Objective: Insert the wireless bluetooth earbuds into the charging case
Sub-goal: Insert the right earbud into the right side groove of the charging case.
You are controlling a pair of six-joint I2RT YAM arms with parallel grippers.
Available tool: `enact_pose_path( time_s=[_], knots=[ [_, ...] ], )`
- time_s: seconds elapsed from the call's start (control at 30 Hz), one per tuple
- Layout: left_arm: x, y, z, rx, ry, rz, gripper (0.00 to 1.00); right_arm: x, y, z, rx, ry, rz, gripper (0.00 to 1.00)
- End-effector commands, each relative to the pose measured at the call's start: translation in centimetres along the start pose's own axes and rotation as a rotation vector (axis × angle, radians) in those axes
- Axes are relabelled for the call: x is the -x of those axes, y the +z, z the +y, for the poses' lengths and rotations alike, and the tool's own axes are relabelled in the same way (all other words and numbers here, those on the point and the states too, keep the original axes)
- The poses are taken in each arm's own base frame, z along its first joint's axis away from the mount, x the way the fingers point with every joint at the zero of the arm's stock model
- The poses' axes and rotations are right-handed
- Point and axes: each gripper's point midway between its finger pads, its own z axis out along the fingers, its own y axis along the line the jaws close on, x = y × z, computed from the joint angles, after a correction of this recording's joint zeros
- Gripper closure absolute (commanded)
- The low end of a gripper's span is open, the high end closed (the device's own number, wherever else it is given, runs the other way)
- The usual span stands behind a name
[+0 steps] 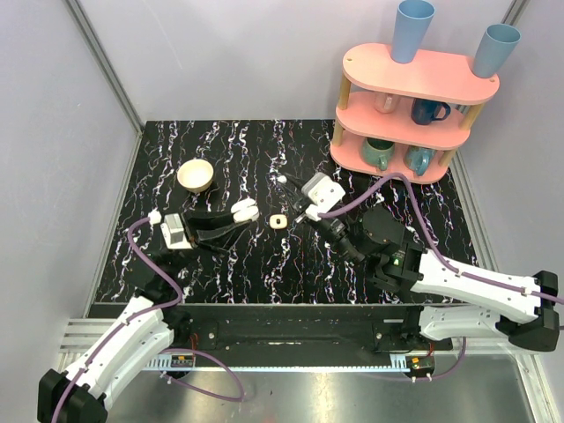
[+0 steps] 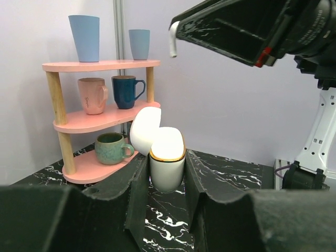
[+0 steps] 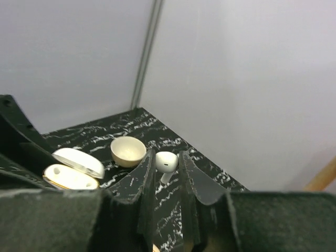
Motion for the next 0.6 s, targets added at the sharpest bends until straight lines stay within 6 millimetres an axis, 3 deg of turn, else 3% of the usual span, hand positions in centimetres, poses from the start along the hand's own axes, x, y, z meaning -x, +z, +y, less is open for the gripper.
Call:
enact_pose_path(
  time_s=[0.0,0.57],
  knots=[
    [3.4,1.0,0.2,0.021,0.038,-0.083,1.00,3.2,-0.1,1.0,0.032,0.025,-0.122,0.83],
    [3.7,1.5,0.9,0.046,0.028,-0.089,1.00,2.6,0.4,6.1,0.161,0.051,-0.109,0.82]
  ],
)
